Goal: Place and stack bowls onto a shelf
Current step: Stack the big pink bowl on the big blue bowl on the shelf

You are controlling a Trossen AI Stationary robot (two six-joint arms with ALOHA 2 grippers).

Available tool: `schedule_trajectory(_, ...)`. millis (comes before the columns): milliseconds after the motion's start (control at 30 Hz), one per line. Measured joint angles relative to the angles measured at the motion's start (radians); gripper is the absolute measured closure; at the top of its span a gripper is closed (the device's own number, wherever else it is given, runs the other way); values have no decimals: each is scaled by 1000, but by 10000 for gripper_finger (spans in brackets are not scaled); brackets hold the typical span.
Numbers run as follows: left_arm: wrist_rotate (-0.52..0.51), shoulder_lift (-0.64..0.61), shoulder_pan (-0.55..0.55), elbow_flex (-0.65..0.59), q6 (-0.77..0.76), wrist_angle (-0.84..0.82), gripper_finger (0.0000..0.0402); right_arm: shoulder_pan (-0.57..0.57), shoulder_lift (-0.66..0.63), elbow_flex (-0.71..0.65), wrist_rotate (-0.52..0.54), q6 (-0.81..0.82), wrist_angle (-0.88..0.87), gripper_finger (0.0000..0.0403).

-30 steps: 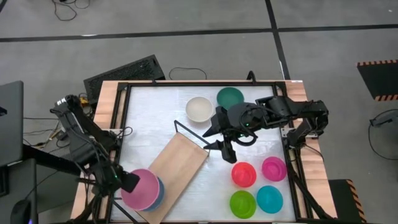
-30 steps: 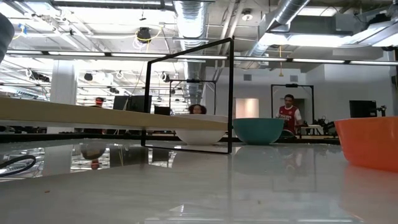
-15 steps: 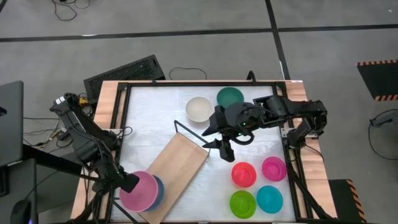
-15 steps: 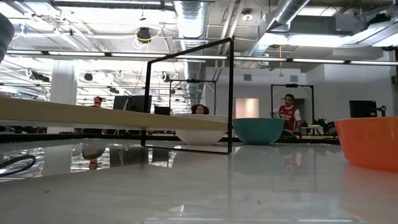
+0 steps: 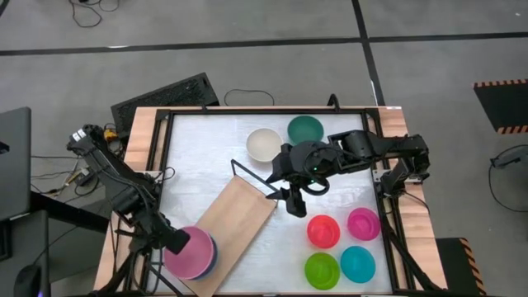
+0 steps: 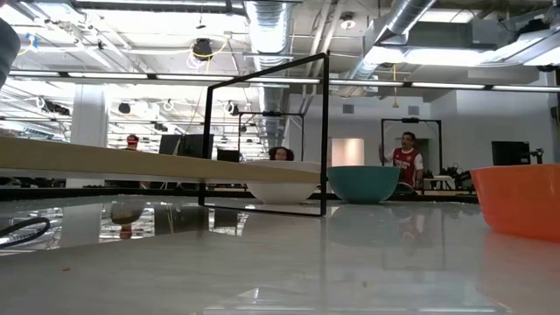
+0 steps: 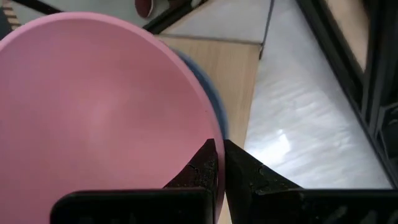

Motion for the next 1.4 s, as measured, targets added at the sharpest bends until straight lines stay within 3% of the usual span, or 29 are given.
schedule_trajectory(633, -14, 14, 11, 0, 42, 5, 398, 0, 0, 0, -1, 0, 0, 178)
schedule_trajectory(1100, -39, 14, 23, 1, 10, 5, 262, 1, 0, 0, -4, -2, -1, 178)
schedule_trajectory(1300, -251, 14, 23, 21, -105, 0, 239, 1, 0, 0, -4, -2, -1, 178)
schedule_trajectory(1400, -280, 13, 22, 48, -145, -14, 238, 1, 0, 0, -4, -2, -1, 178)
